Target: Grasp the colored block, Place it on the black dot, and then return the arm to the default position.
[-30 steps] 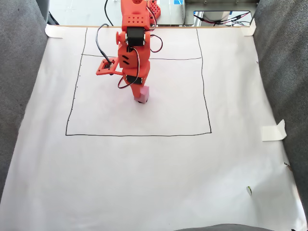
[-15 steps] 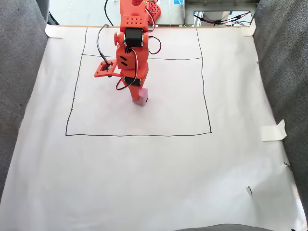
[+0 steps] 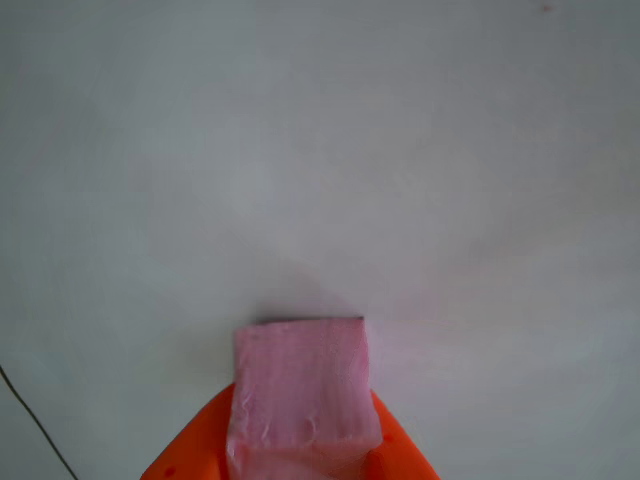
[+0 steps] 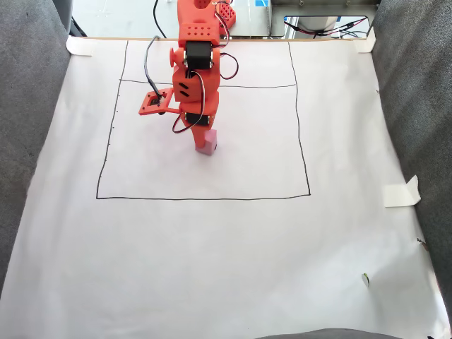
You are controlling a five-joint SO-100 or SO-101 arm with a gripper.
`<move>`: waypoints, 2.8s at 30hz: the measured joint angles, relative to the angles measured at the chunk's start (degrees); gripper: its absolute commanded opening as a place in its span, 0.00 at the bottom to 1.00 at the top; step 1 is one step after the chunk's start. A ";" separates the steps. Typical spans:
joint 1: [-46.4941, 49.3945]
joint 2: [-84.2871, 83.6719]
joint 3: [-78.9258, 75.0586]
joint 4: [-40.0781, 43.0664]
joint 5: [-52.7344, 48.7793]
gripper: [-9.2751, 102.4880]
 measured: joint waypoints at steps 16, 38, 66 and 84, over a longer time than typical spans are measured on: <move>-0.44 -1.58 -0.97 3.43 -6.15 0.09; -0.88 -2.20 -0.88 6.94 -8.44 0.33; 1.85 60.47 49.75 -5.45 -4.22 0.08; -0.09 126.12 103.89 2.64 -11.51 0.08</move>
